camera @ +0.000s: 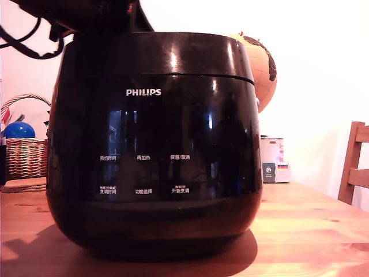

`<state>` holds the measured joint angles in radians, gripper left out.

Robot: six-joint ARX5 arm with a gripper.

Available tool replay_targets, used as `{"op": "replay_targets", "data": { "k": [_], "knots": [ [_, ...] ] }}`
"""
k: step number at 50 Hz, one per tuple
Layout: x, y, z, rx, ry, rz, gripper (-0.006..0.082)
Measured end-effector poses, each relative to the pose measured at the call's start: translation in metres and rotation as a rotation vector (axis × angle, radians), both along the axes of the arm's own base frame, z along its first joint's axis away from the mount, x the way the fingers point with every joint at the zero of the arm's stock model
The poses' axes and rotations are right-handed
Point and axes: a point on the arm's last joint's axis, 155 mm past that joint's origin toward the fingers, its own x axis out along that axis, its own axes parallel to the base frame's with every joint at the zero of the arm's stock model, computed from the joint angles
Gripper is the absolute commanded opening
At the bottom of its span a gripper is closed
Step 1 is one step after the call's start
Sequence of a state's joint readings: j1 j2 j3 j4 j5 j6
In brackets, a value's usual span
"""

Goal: Close the rice cooker by pressing the lid down with medium force

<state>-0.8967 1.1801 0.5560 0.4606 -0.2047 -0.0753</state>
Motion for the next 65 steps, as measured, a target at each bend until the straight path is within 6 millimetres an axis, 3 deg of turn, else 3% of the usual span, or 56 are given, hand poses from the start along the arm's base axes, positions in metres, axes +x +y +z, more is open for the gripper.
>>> {"op": "replay_targets", "data": {
  "k": [11,33,51,65],
  "knots": [
    [0.001,0.001,0.0,-0.028,-0.035,0.005,-0.0024],
    [-0.004,0.009,0.02,0.0,-0.176,-0.002,-0.0024],
    [0.011,0.056,0.026,0.055,-0.216,0.118,-0.0024],
    [0.022,0.103,0.043,0.083,-0.248,0.238,-0.0024]
  ]
}}
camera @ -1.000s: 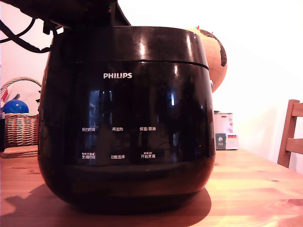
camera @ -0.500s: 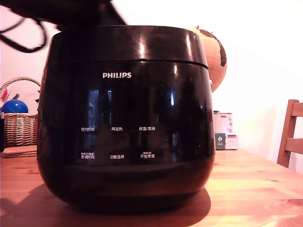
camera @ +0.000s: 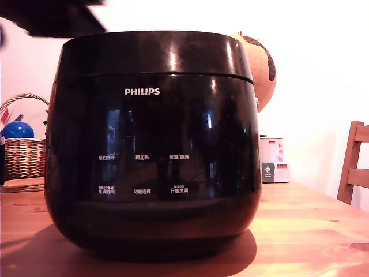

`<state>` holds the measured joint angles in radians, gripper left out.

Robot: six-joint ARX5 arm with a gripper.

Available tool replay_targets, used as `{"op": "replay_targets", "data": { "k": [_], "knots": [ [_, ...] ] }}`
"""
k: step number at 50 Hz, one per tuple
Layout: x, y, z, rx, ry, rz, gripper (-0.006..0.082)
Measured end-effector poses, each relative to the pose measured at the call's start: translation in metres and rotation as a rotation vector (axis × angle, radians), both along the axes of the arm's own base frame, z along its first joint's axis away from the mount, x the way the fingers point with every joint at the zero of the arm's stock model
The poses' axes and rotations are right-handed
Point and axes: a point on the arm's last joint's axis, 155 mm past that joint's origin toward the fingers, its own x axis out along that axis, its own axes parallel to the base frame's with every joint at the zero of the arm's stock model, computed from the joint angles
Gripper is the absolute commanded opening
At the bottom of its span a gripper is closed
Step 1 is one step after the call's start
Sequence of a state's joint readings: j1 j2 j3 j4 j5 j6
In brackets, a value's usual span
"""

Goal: Close the rice cooker by pressing the lid down with medium force

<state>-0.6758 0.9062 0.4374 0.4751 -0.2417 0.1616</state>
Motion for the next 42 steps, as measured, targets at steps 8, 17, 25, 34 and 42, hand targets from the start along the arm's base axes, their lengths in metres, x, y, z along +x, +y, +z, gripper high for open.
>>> {"op": "replay_targets", "data": {
  "k": [8,17,25,34,42],
  "knots": [
    [0.005,0.034,0.01,-0.01,-0.015,0.089,-0.0024],
    [0.008,0.072,0.023,-0.006,-0.049,0.192,-0.0024],
    [0.008,0.104,0.031,-0.011,-0.068,0.285,-0.0024],
    [0.008,0.138,0.034,-0.009,-0.071,0.385,-0.0024],
    [0.007,0.158,0.035,-0.007,-0.073,0.45,-0.0024]
  ]
}}
